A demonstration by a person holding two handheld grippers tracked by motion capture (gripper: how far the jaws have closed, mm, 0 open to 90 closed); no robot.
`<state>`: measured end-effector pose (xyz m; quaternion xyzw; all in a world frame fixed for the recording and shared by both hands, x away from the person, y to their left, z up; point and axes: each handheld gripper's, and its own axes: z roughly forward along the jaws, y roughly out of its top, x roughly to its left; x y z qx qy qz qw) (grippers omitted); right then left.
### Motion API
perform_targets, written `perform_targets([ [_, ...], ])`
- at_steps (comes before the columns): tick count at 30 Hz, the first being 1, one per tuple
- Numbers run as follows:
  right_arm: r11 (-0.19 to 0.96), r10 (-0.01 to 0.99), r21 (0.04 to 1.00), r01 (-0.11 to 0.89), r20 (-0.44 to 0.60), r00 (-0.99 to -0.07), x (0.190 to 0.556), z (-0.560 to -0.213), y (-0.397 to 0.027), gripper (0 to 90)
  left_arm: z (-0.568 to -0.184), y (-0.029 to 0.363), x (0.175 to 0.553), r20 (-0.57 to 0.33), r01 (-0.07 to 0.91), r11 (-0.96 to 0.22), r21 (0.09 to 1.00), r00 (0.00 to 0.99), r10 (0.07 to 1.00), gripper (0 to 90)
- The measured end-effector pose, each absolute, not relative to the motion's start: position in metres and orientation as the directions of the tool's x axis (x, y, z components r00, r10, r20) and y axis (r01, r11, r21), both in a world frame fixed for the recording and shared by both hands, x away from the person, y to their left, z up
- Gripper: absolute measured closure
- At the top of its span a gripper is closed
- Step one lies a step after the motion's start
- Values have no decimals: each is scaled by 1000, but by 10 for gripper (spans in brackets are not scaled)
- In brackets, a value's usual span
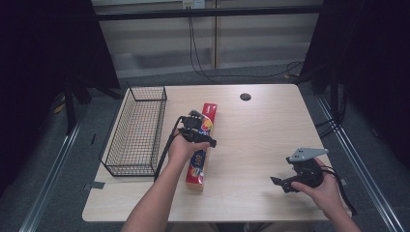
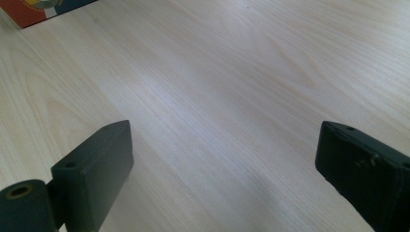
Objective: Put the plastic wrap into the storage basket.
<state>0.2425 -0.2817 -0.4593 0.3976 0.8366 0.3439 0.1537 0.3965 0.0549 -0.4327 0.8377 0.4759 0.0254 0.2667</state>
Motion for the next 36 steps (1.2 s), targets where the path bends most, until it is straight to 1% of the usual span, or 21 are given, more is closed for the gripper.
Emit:
perform_targets([
  [3,447,768,702,555,16,-640,243,-459,-282,64,-435,52,399,-220,792,-388,471,532,818,86],
  [11,442,767,705,555,23,-641,243,-459,-282,65,-439,49,406,-210,809,-357,467,493,844,110],
  [18,444,768,704,555,21,-641,243,-458,-283,66,-443,46,409,-220,828,-336,448,467,857,129],
  [20,444,769,702,558,22,-639,243,-458,-282,66,-444,45,410,-203,831,-344,436,463,863,137],
  [21,442,766,703,558,28,-642,243,-458,-282,66,-445,45,411,-210,833,-352,427,470,857,140],
  [23,446,766,702,555,21,-642,243,-458,-282,66,-447,44,412,-208,841,-333,427,449,869,146],
  [26,446,766,702,556,22,-642,243,-458,-281,66,-448,44,413,-189,842,-339,420,447,875,174],
  [28,448,765,699,557,22,-643,243,-458,-281,66,-448,45,413,-187,846,-337,413,441,878,213],
  [29,447,767,695,563,26,-641,243,-458,-281,66,-449,44,415,-171,843,-338,418,439,882,238],
  [31,447,766,695,563,27,-642,243,-458,-281,66,-450,44,416,-182,852,-321,412,423,888,260],
  [34,447,765,698,559,26,-643,243,-458,-281,66,-451,43,417,-183,857,-304,415,406,895,276],
  [36,447,765,699,558,25,-644,243,-458,-281,66,-452,43,418,-175,856,-313,412,411,895,286],
])
